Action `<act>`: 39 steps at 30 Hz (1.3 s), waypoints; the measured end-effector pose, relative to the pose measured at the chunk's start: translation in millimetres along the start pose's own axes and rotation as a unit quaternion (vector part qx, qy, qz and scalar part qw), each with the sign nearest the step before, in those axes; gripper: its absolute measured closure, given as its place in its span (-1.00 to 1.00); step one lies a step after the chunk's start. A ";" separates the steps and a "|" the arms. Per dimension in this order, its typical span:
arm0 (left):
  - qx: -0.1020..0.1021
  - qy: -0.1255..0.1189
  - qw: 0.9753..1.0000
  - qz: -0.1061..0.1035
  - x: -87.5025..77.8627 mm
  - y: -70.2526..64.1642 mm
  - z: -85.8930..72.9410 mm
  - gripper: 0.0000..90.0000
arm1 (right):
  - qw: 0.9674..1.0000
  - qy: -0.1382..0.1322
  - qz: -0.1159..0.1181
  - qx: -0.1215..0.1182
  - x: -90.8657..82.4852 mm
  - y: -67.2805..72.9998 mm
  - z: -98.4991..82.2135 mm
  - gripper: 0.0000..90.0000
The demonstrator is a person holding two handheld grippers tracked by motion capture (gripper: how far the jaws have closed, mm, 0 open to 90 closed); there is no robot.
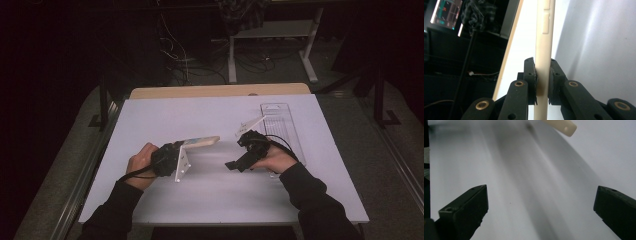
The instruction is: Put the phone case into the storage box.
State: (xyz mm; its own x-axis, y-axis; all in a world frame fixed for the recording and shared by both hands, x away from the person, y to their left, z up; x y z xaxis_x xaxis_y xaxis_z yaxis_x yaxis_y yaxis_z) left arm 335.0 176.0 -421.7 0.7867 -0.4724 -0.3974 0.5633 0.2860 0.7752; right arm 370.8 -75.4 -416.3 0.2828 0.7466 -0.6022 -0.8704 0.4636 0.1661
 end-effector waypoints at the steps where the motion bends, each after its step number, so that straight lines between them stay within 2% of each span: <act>1: -0.009 -0.002 1.000 -0.002 0.4 0.8 -0.2 0.78 | 1.000 0.000 0.000 -0.001 0.0 -0.1 0.0 -1.00; 5: -0.032 0.006 0.999 -0.012 0.2 4.4 -1.7 0.78 | 1.000 0.000 -0.001 0.000 -0.2 0.0 0.0 -1.00; 9: -0.072 0.006 0.997 -0.016 0.6 8.2 -3.8 0.78 | 1.000 0.000 0.000 0.001 -0.2 0.1 0.1 -1.00; 13: -0.117 0.003 0.993 -0.019 0.0 12.8 -5.1 0.78 | 1.000 0.000 0.000 0.002 -0.3 0.1 0.1 -1.00; 15: -0.129 0.005 0.991 -0.024 -0.9 15.4 -5.6 0.78 | 1.000 0.000 -0.001 0.000 -0.2 0.0 0.2 -1.00; 19: -0.164 0.005 0.986 -0.035 -0.5 17.3 -6.0 0.78 | 1.000 -0.001 0.000 0.001 -0.3 -0.2 0.2 -1.00; 24: -0.209 0.005 0.976 -0.055 -1.0 20.4 -6.8 0.78 | 1.000 -0.001 0.000 0.002 -0.3 -0.1 0.2 -1.00; 25: -0.220 0.003 0.974 -0.056 -0.8 20.9 -7.0 0.78 | 1.000 -0.001 0.001 0.002 -0.3 -0.2 0.1 -1.00; 28: -0.241 -0.002 0.969 -0.057 -0.7 23.9 -8.6 0.78 | 1.000 -0.001 0.001 0.001 -0.3 -0.3 0.2 -1.00; 31: -0.277 -0.012 0.959 -0.058 -0.4 25.2 -10.2 0.78 | 1.000 -0.001 0.000 0.001 -0.3 -0.3 0.1 -1.00; 32: -0.286 -0.013 0.956 -0.059 -0.4 25.5 -11.0 0.78 | 1.000 -0.001 0.001 0.006 -0.5 0.4 0.4 -1.00; 33: -0.291 -0.012 0.955 -0.058 -0.3 26.5 -11.9 0.78 | 1.000 -0.003 0.003 0.012 -0.6 1.2 0.7 -1.00; 35: -0.310 -0.012 0.949 -0.060 -0.8 27.9 -13.4 0.78 | 1.000 -0.003 0.002 0.009 -0.6 0.8 0.6 -1.00; 37: -0.325 -0.015 0.944 -0.060 -0.8 29.6 -14.5 0.78 | 1.000 -0.003 0.002 0.010 -0.6 0.9 0.7 -1.00; 38: -0.334 -0.019 0.941 -0.059 -0.4 30.2 -14.8 0.78 | 1.000 -0.003 0.002 0.011 -0.6 1.0 0.7 -1.00; 39: -0.338 -0.017 0.939 -0.061 -0.7 31.4 -15.8 0.78 | 1.000 -0.003 0.002 0.011 -0.7 0.9 0.7 -1.00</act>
State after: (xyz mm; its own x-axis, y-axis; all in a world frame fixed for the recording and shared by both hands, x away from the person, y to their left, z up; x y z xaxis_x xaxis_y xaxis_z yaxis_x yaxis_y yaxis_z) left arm 356.1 198.5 -404.8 0.7038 -0.5596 -0.4376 0.6895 0.6865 0.2311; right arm 370.1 -75.1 -415.1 0.2814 0.7520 -0.5960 -0.8625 0.4704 0.1864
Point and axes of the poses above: each handheld gripper's, and its own axes: x roughly forward along the jaws, z roughly out of its top, y roughly to its left, the point moved 3 cm from there along x, roughly forward along the jaws, and after that the axes turned 10 degrees about -y, right-handed, at the moved point
